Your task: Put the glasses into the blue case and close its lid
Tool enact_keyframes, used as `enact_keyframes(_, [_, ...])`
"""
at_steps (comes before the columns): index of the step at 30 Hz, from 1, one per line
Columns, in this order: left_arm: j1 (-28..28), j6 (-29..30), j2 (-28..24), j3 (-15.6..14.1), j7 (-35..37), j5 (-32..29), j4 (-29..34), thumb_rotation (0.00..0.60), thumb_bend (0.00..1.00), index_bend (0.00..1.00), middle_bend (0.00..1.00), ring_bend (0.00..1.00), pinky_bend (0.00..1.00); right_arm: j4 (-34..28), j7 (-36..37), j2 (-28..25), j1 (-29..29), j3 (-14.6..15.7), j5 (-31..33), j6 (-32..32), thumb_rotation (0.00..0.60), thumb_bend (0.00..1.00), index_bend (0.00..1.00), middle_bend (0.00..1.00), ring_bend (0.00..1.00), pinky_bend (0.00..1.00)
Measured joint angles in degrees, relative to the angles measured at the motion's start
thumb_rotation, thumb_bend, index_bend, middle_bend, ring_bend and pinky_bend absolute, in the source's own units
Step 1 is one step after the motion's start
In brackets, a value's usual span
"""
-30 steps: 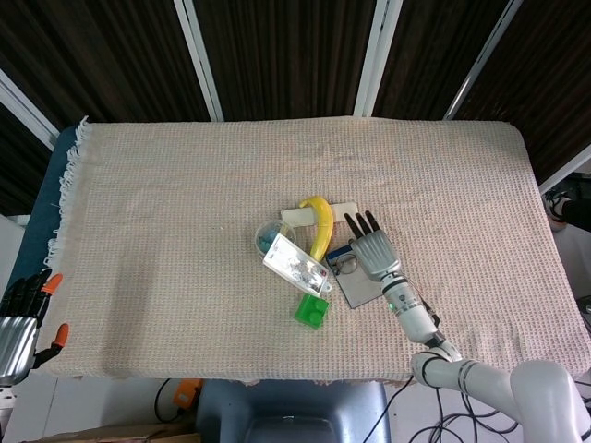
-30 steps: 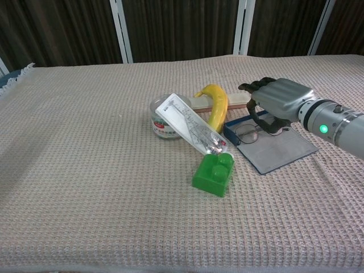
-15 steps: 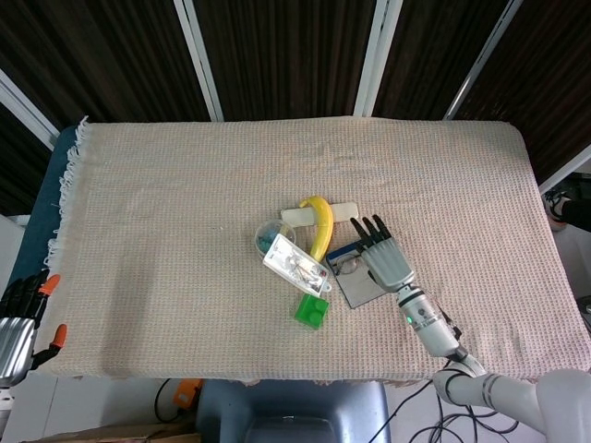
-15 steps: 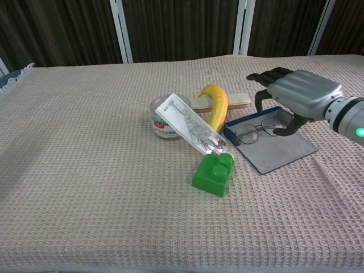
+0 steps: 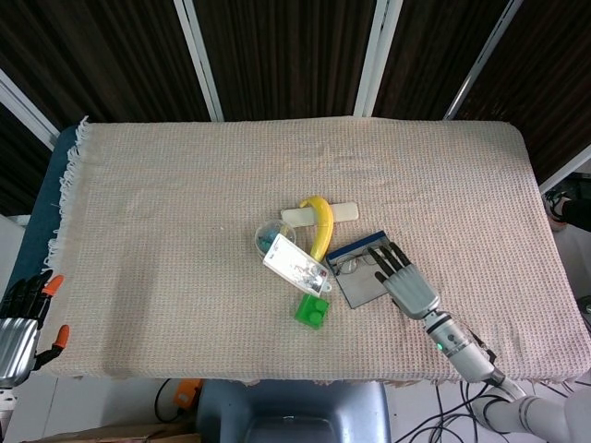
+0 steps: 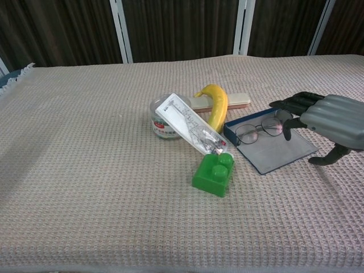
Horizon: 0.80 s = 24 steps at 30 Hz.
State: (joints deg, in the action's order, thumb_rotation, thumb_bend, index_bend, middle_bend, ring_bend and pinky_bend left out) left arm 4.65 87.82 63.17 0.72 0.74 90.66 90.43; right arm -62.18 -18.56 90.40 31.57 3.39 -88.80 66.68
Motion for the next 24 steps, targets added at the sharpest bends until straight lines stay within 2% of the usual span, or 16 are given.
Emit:
enact_keyframes(12, [-0.04,-0.02,-0.05,0.06,-0.06,-0.18,-0.12,0.6,0.42,0.0,0.0,0.0,0.0,4.48,0.29,3.81,0.97,-1.6,0.11,-3.13,0.6,0.33,0.59,0.11,0.0,0.0])
enact_keyframes(24, [-0.09,0.13,-0.04,0.14,-0.19,-0.25,-0.15,0.6,0.42,0.0,0.0,0.0,0.0,5.96,-0.15,5.41,1.4,-3.02,0.8,-4.45,0.6,0.35,0.63,0.11,0.0,0.0])
